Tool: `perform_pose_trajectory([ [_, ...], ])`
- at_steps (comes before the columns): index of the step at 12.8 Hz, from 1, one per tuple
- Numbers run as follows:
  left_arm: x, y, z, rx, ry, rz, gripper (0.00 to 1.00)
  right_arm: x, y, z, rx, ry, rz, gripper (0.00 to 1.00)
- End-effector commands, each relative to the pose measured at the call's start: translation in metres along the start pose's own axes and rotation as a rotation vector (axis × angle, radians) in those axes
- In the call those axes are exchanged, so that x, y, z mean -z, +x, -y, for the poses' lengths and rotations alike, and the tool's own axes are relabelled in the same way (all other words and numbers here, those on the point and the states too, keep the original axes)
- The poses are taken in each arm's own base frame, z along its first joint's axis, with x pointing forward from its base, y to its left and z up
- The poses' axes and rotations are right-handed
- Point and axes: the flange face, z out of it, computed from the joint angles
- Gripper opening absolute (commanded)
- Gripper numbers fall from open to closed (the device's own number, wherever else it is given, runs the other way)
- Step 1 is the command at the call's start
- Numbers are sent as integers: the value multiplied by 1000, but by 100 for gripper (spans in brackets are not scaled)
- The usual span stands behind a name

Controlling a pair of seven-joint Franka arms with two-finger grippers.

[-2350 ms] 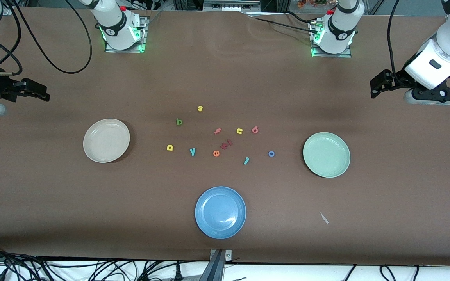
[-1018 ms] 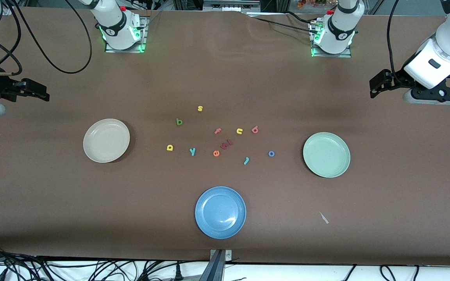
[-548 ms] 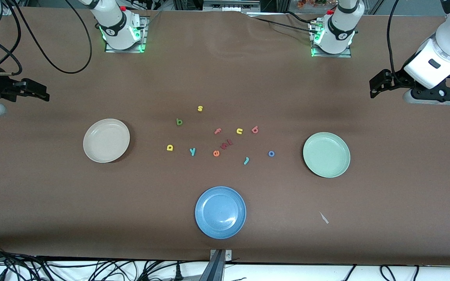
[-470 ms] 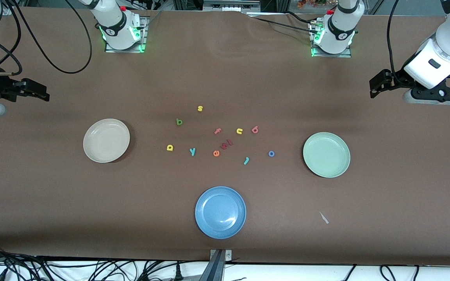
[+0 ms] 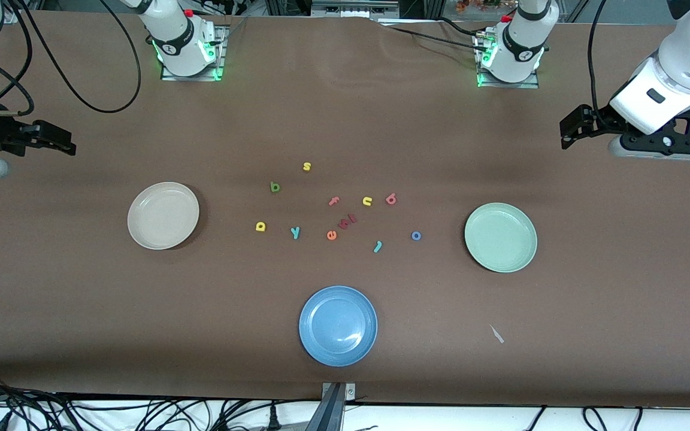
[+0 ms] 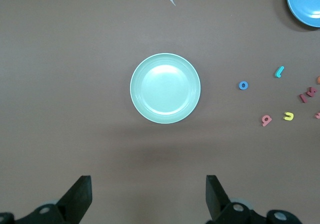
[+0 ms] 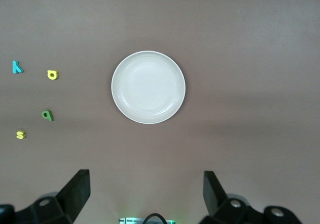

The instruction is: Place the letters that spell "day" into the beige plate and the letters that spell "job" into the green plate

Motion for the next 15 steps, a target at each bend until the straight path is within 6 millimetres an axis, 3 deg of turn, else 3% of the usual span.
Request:
perform_pose_trajectory([
  [1,2,3,0,-6,4,0,100,3,-2,-2,1,-6,5,100],
  [15,-5,7,4,0,3,12,100,1,-1,-2,1,-2,6,100],
])
